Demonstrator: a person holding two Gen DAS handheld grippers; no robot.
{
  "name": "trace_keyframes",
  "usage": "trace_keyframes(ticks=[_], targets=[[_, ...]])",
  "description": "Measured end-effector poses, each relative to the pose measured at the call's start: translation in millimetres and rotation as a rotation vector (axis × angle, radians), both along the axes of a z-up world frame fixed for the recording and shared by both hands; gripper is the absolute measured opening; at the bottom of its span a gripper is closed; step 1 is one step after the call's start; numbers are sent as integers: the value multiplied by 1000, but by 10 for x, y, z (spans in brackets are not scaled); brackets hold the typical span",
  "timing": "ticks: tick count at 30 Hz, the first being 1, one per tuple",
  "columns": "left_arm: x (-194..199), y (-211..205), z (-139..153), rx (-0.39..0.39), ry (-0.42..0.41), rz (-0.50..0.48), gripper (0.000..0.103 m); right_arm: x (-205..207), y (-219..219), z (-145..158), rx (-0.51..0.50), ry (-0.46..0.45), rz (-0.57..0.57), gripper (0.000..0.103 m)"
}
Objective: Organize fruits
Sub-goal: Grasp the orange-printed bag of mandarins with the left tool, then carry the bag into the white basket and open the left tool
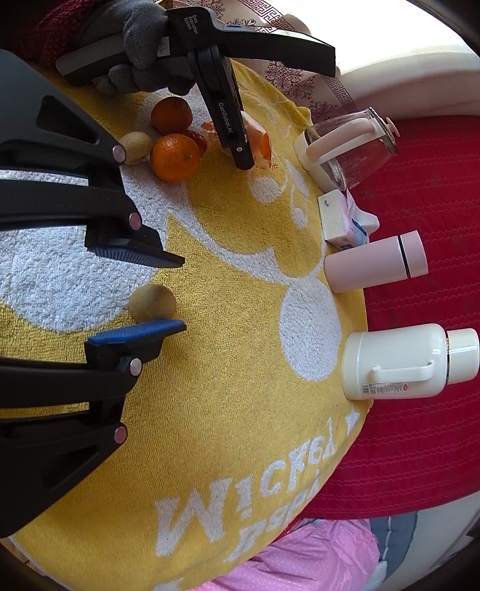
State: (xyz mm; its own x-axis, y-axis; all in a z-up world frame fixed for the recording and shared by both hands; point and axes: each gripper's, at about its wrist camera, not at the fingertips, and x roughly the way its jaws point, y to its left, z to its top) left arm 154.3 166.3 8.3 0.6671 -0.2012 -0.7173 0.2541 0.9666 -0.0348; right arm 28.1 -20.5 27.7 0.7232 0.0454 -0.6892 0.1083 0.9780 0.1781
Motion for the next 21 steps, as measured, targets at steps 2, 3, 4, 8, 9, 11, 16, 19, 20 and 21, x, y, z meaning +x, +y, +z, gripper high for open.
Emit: trace_keyframes(ticks=[2,3,4,8,9,11,16,19,20,21], targets=[[-40,12,43,0,-17,12,54,2,0,0,0,0,0,29],[-65,20,72,-1,-28,16,54,1,0,0,0,0,0,29],[-91,28,105,-5,-38,19,54,2,1,0,-2,0,0,29],[-194,52,240,-9,-90,40,54,-2,6,-2,-7,-1,-1,29],[-218,56,273,-8,-104,46,54,-3,6,-2,-8,-2,0,29],[-275,62,338,-1,-132,58,54,-4,5,-2,-6,-4,1,29],[-442,62,512,37,-226,87,54,-12,-4,-8,-1,-11,6,29],[-526,75,596,42,-262,95,54,-14,7,-8,-3,-16,11,29],[-550,84,618,43,-269,97,54,-16,10,-7,-3,-18,13,29],[-571,96,634,43,-275,100,54,-17,10,-6,0,-20,15,29]])
